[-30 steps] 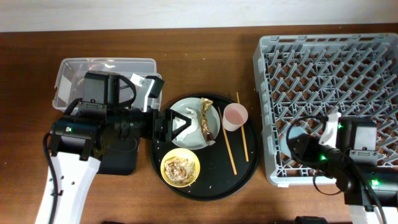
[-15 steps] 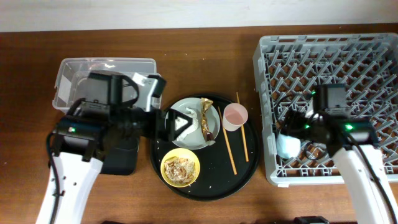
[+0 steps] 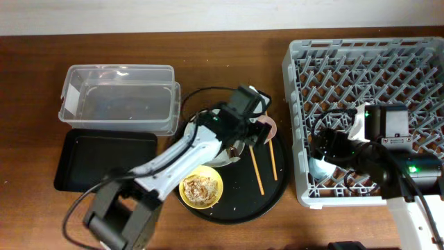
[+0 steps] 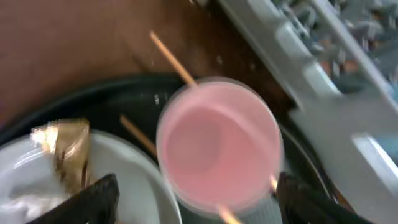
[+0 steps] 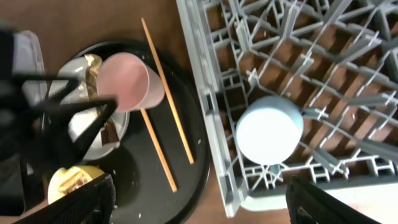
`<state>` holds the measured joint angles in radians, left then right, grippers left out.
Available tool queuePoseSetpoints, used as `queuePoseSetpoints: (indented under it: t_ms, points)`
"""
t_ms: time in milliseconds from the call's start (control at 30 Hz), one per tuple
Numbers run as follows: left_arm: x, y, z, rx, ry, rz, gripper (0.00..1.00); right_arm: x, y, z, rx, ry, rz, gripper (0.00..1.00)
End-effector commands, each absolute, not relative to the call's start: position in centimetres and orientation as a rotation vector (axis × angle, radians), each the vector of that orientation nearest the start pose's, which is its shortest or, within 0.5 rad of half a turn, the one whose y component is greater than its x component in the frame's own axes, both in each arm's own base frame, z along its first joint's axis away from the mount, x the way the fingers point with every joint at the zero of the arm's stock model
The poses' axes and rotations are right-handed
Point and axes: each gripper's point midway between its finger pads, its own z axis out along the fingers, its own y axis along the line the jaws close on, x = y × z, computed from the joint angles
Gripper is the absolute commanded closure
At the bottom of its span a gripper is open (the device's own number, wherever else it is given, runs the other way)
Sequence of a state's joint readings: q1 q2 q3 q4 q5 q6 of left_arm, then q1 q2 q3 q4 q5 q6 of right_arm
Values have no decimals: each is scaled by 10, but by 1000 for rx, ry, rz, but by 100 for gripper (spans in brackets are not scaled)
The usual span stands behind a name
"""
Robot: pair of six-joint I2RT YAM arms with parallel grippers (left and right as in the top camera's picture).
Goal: Sort waste into correct bins and load items into the dishwasher rack
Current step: 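Grasp the pink cup with the left gripper and lift it, then pass the pink cup from the left to the right gripper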
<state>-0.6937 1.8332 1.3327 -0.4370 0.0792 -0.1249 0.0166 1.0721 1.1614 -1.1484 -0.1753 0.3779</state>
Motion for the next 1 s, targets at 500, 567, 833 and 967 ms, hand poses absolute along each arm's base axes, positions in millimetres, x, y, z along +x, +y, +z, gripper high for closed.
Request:
queuePoseSetpoints:
  t_ms: [500, 567, 833, 967]
  points:
    - [342, -274, 185, 517, 2531, -421, 99, 248, 45, 220, 311, 2624, 422, 12]
    - [321, -260, 220, 530, 2524, -619, 99, 246, 89, 240, -68, 2540, 709, 12]
    - [268, -213, 341, 755, 2034, -1626, 99, 198, 210, 339, -865, 1917, 1397, 13]
    - [260, -212, 346, 751, 2021, -1693, 99, 208, 221, 346, -854, 1892, 1353, 11]
